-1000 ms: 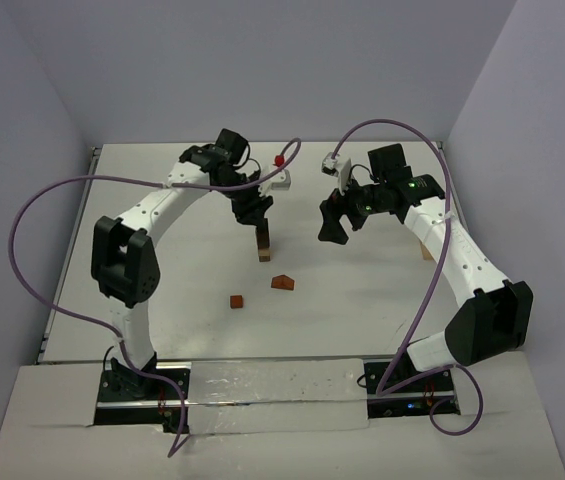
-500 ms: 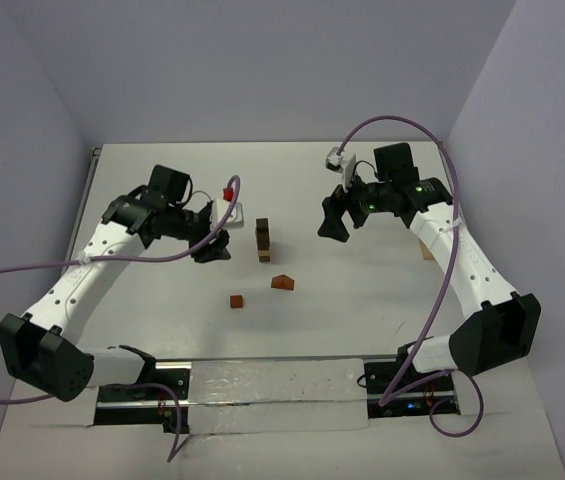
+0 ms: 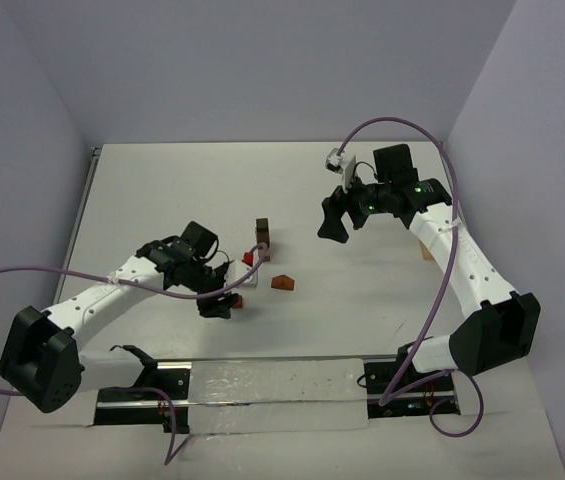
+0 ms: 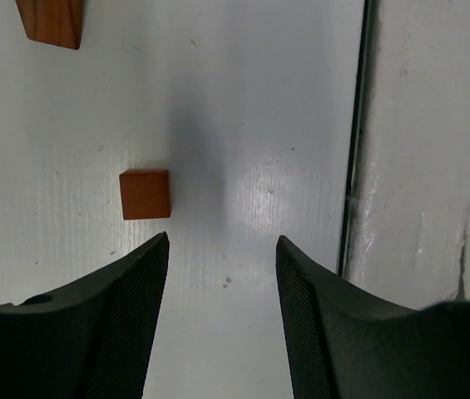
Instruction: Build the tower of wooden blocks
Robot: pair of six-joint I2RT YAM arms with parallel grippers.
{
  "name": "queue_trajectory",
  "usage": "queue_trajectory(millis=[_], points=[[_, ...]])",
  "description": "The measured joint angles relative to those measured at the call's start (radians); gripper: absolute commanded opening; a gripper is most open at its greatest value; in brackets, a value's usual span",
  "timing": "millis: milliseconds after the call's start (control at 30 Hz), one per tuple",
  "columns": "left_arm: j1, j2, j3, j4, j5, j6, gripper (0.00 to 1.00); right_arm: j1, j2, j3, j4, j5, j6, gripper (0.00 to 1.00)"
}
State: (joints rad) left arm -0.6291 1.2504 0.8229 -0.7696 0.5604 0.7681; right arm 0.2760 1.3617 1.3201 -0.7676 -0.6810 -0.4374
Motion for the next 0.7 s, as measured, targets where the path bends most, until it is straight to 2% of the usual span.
queue_trajectory(millis=[300,700], points=[[-0.007,0.117,-0.014,0.145,-0.078,-0.009,0.61,0.000,0.000,-0.007,0.006,0.011,0.002,1.00],[-0.018,0.231,-0.014,0.228,-0.123,-0.029,0.61,-0.001,0.000,-0.019,0.012,0.015,0.002,1.00]])
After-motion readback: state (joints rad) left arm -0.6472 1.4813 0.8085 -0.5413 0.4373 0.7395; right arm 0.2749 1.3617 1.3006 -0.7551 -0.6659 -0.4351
